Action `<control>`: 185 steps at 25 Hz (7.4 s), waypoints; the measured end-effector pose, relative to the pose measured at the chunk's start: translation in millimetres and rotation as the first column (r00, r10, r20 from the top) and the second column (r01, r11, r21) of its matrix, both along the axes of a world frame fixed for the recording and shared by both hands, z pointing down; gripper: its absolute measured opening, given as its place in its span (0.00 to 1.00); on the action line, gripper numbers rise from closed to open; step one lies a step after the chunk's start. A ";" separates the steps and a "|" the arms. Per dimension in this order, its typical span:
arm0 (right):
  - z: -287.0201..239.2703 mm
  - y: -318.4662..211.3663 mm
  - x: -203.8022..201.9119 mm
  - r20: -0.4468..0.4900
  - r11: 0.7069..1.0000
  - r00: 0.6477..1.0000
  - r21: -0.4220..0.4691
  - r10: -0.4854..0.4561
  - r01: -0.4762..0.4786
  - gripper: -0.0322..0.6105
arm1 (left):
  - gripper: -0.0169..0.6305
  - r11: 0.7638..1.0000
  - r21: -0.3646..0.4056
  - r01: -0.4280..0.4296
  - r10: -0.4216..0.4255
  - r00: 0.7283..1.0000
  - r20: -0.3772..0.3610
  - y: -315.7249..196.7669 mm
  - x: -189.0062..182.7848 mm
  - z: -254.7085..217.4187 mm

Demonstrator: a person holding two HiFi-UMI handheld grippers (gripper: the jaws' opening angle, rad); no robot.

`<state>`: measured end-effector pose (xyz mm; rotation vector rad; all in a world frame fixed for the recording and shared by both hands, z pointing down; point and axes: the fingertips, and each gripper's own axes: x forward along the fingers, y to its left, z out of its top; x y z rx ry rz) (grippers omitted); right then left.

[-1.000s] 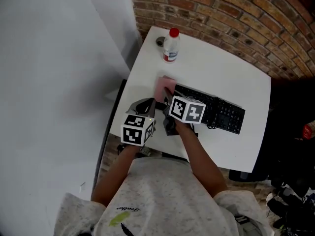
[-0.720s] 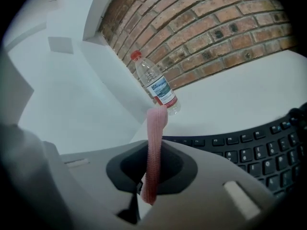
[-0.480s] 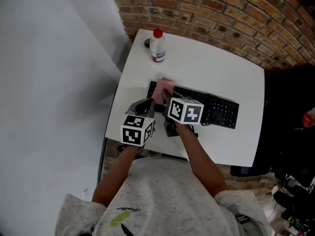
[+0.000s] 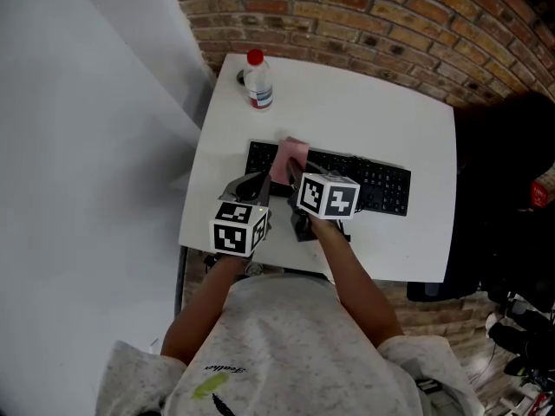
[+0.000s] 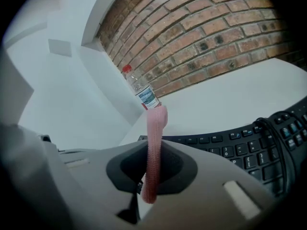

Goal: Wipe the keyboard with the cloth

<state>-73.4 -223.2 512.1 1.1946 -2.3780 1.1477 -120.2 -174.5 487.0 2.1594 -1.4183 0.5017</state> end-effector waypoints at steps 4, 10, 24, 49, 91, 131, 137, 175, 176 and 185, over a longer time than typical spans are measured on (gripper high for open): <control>2.2 1.7 17.0 -0.002 1.000 1.000 0.002 0.025 -0.025 0.06 | 0.02 1.000 0.005 -0.022 0.022 1.000 0.002 0.2 11.9 -0.3; 0.7 4.2 41.2 -0.010 0.998 0.998 0.002 0.058 -0.057 0.06 | 0.02 0.998 0.008 -0.058 0.058 0.998 0.001 0.6 31.6 -1.4; 0.1 6.3 93.0 -0.039 0.995 0.995 -0.007 0.095 -0.096 0.06 | 0.02 0.992 0.009 -0.128 0.128 0.992 0.003 -2.6 78.6 -1.0; 2.9 3.3 180.8 -0.065 0.984 0.983 -0.030 0.173 -0.175 0.06 | 0.02 0.982 0.013 -0.191 0.191 0.982 0.001 -12.9 143.6 2.9; 21.9 -3.4 314.2 -0.042 0.952 0.953 -0.045 0.300 -0.302 0.08 | 0.02 0.960 -0.014 -0.280 0.280 0.960 0.014 -36.3 231.8 11.7; -61.8 13.0 118.5 0.007 0.980 0.989 0.129 0.150 -0.150 0.08 | 0.02 0.988 -0.008 -0.156 0.156 0.987 -0.026 -7.2 56.0 10.5; -54.5 19.1 62.7 0.009 0.988 0.996 0.125 0.088 -0.088 0.08 | 0.02 0.992 -0.025 -0.127 0.126 0.992 -0.025 1.7 14.9 19.2; 12.0 59.5 -67.8 0.063 1.000 0.998 0.013 0.006 -0.007 0.08 | 0.02 0.990 -0.070 -0.120 0.118 0.993 -0.030 27.4 -58.7 38.0; 11.9 60.1 -65.2 0.062 1.000 0.998 0.013 0.009 -0.010 0.08 | 0.02 0.990 -0.072 -0.122 0.120 0.992 -0.029 28.3 -56.8 38.2; 16.1 61.0 -42.1 0.053 1.000 0.998 0.018 0.021 -0.022 0.08 | 0.01 0.988 -0.077 -0.137 0.136 0.990 -0.024 28.9 -35.1 41.7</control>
